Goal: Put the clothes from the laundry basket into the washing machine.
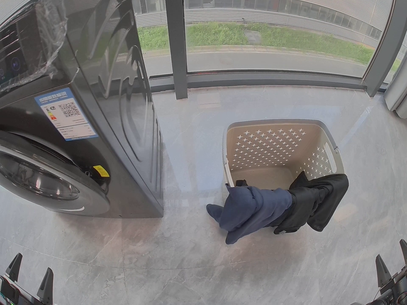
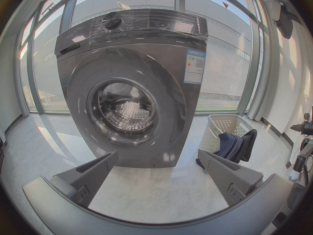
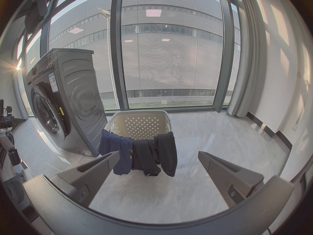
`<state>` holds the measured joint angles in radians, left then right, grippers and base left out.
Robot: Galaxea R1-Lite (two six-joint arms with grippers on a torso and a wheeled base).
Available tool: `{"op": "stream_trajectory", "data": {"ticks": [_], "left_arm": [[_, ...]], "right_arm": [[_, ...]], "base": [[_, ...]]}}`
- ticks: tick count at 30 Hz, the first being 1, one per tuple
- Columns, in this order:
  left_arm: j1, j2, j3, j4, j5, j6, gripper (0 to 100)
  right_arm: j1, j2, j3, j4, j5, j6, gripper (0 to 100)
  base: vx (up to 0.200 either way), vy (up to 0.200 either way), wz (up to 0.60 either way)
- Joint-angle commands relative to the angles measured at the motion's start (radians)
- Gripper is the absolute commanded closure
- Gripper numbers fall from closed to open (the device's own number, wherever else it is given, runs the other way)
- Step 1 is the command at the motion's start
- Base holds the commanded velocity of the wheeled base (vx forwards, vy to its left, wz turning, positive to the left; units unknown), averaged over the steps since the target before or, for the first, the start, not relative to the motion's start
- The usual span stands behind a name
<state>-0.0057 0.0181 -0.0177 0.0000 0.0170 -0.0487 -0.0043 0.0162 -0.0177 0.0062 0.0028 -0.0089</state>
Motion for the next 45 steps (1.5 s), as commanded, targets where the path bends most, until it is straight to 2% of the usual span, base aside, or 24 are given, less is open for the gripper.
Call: {"op": "stream_trajectory", "data": {"ticks": [1, 6, 12, 21, 27, 38, 45], "left_arm": [[0.000, -0.010, 0.016, 0.000, 0.000, 0.000, 0], [0.000, -0.010, 0.016, 0.000, 0.000, 0.000, 0], [0.000, -0.010, 0.016, 0.000, 0.000, 0.000, 0], [0.000, -0.010, 0.016, 0.000, 0.000, 0.000, 0], [0.000, -0.010, 0.016, 0.000, 0.000, 0.000, 0], [0.000, -0.010, 0.016, 0.000, 0.000, 0.000, 0], [0.000, -0.010, 0.016, 0.000, 0.000, 0.000, 0]], "right_arm": [[0.000, -0.012, 0.016, 0.000, 0.000, 0.000, 0], [0.000, -0.012, 0.016, 0.000, 0.000, 0.000, 0], [0.000, -0.012, 0.016, 0.000, 0.000, 0.000, 0], [0.000, -0.012, 0.016, 0.000, 0.000, 0.000, 0], [0.000, -0.012, 0.016, 0.000, 0.000, 0.000, 0], [0.000, -0.012, 0.016, 0.000, 0.000, 0.000, 0], [0.000, -0.012, 0.016, 0.000, 0.000, 0.000, 0]], "base": [[0.000, 0.200, 0.00], [0.000, 0.200, 0.00], [0.000, 0.000, 0.00], [-0.200, 0.000, 0.00], [0.000, 0.000, 0.00], [0.000, 0.200, 0.00], [0.000, 0.114, 0.51]]}}
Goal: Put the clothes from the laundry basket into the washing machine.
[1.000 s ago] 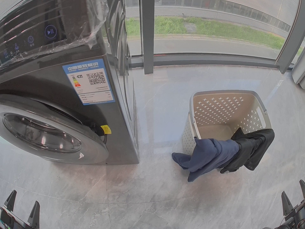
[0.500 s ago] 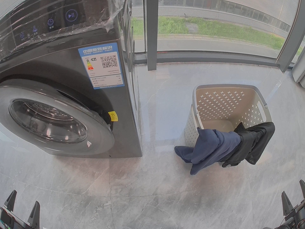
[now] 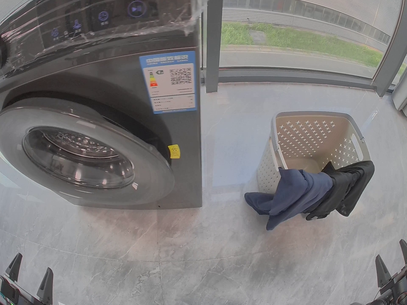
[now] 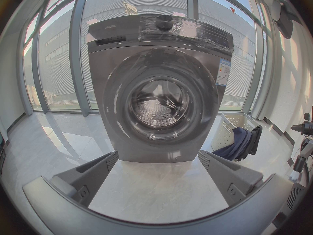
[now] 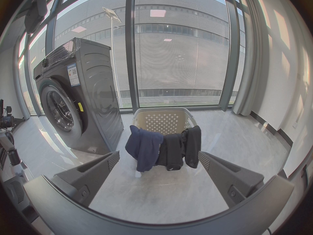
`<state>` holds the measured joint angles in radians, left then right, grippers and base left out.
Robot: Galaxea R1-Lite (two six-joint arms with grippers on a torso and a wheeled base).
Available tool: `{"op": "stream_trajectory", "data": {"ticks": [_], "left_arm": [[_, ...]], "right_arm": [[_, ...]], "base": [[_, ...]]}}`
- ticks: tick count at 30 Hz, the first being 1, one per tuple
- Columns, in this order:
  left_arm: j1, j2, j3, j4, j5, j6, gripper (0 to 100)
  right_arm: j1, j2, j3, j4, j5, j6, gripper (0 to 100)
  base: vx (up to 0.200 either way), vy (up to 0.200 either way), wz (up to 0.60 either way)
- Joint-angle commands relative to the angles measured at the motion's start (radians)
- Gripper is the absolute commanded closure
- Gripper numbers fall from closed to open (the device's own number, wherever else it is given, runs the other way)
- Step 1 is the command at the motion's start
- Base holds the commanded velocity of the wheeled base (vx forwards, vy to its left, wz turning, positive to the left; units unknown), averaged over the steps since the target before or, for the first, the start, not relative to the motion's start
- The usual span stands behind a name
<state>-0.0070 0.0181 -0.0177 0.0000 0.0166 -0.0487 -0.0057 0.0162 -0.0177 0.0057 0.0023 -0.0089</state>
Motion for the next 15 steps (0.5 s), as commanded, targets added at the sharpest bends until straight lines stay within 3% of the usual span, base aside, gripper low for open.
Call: {"op": "stream_trajectory", "data": {"ticks": [1, 12, 15], "left_arm": [[0.001, -0.010, 0.016, 0.000, 0.000, 0.000, 0], [0.001, -0.010, 0.016, 0.000, 0.000, 0.000, 0], [0.001, -0.010, 0.016, 0.000, 0.000, 0.000, 0]], "right_arm": [[0.001, -0.012, 0.016, 0.000, 0.001, 0.000, 0], [0.001, -0.012, 0.016, 0.000, 0.002, -0.002, 0], [0.001, -0.012, 0.016, 0.000, 0.001, -0.002, 0]], "base": [[0.000, 0.200, 0.00], [0.000, 0.200, 0.00], [0.000, 0.000, 0.00]]}}
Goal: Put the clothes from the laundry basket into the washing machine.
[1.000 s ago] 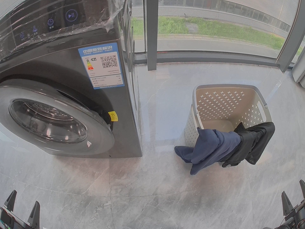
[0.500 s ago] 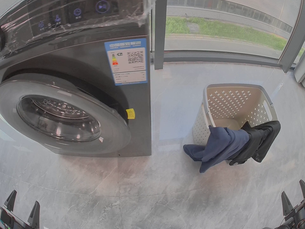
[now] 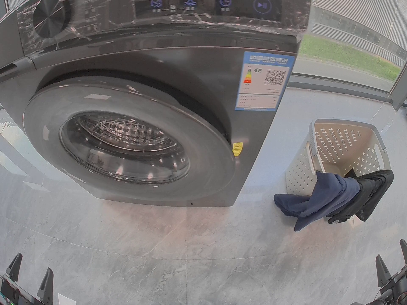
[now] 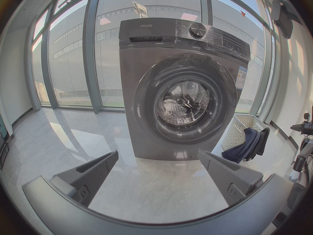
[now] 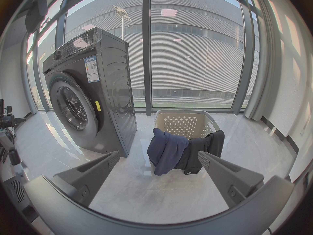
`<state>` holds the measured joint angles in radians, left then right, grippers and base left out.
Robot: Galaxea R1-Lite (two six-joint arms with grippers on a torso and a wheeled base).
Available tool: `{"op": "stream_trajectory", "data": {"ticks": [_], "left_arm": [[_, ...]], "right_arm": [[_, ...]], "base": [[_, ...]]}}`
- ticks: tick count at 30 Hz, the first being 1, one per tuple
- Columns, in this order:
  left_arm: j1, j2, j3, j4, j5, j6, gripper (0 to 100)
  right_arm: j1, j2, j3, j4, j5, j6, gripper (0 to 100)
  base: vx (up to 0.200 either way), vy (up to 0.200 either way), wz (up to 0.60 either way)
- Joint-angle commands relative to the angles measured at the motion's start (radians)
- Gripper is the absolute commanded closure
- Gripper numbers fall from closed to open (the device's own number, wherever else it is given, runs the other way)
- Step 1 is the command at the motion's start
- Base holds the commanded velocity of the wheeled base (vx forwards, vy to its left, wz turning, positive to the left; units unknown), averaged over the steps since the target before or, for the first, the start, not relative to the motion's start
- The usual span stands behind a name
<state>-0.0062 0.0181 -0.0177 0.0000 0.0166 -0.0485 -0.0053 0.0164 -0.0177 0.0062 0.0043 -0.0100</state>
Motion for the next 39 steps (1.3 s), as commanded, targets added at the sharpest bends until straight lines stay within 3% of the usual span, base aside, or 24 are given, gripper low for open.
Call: {"op": "stream_trajectory", "data": {"ticks": [1, 15, 30, 39], "left_arm": [[0.000, -0.010, 0.016, 0.000, 0.000, -0.001, 0], [0.000, -0.010, 0.016, 0.000, 0.000, -0.001, 0], [0.000, -0.010, 0.016, 0.000, 0.000, -0.001, 0], [0.000, -0.010, 0.016, 0.000, 0.000, -0.001, 0]], "right_arm": [[0.001, -0.012, 0.016, 0.000, -0.001, -0.001, 0], [-0.001, -0.012, 0.016, 0.000, -0.001, -0.001, 0], [0.001, -0.012, 0.016, 0.000, 0.000, -0.001, 0], [0.001, -0.012, 0.016, 0.000, 0.000, -0.001, 0]], "base": [[0.000, 0.000, 0.00], [0.000, 0.000, -0.13], [0.000, 0.200, 0.00], [0.000, 0.000, -0.27]]}}
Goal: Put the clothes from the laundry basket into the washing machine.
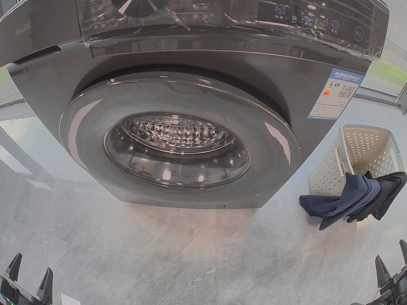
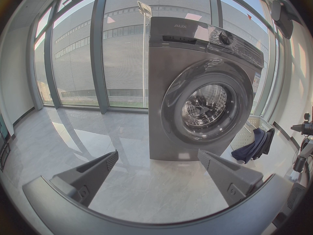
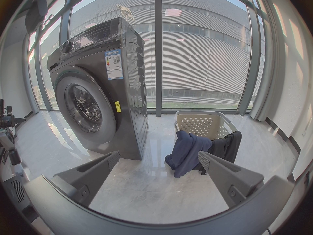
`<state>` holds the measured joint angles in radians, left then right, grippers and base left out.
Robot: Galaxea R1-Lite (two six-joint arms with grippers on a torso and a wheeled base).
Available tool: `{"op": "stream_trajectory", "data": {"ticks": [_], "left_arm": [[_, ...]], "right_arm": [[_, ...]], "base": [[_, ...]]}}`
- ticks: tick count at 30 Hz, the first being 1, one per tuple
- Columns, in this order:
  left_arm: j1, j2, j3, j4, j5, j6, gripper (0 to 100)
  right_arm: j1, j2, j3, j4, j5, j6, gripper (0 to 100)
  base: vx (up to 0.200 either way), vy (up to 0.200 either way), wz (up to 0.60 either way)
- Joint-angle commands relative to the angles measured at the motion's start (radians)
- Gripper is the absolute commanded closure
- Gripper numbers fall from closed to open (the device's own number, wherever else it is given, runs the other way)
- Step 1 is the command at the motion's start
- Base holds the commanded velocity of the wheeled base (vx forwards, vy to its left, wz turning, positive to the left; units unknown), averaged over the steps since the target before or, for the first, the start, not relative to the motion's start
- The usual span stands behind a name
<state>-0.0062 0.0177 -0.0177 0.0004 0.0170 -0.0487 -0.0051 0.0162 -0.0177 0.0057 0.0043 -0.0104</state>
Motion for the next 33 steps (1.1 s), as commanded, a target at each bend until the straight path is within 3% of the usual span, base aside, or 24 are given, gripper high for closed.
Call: {"op": "stream_trajectory", "data": {"ticks": [1, 6, 22, 26, 33], "left_arm": [[0.000, -0.010, 0.016, 0.000, 0.000, 0.000, 0], [0.000, -0.010, 0.016, 0.000, 0.000, 0.000, 0], [0.000, -0.010, 0.016, 0.000, 0.000, 0.000, 0], [0.000, -0.010, 0.016, 0.000, 0.000, 0.000, 0], [0.000, -0.010, 0.016, 0.000, 0.000, 0.000, 0]], "right_arm": [[0.001, -0.012, 0.016, 0.000, -0.001, 0.000, 0], [0.001, -0.012, 0.016, 0.000, 0.000, 0.000, 0], [-0.001, -0.012, 0.016, 0.000, -0.001, 0.000, 0], [-0.001, -0.010, 0.016, 0.000, -0.001, 0.001, 0], [0.001, -0.010, 0.016, 0.000, -0.001, 0.001, 0]], "base": [[0.000, 0.200, -0.60], [0.000, 0.200, -0.12], [0.000, 0.000, 0.00], [0.000, 0.000, 0.60], [0.000, 0.000, 0.00]]}}
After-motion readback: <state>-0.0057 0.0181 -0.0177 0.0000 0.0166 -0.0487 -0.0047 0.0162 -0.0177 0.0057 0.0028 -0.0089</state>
